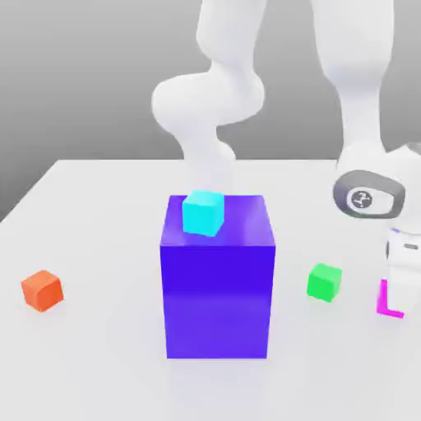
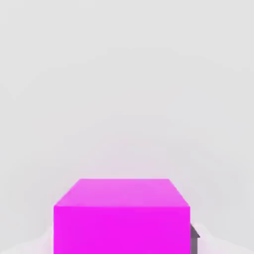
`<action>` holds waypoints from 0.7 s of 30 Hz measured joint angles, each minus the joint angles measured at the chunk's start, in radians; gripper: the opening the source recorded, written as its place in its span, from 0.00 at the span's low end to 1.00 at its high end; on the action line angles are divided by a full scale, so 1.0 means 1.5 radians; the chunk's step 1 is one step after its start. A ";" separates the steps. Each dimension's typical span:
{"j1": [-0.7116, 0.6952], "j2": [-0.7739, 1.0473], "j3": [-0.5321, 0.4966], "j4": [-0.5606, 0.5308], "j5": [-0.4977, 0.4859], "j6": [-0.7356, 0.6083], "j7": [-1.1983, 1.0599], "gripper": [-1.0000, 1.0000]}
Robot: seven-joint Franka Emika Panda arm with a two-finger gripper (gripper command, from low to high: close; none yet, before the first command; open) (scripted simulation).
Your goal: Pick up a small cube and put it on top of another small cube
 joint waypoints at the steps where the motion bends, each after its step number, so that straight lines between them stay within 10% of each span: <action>1: -0.008 -0.008 0.009 -0.002 0.007 -0.006 -0.006 0.00; 10: -0.096 -0.212 0.126 -0.088 0.196 -0.119 -0.188 0.00; 21: 0.000 -0.466 0.033 -0.278 0.399 -0.171 -0.488 0.00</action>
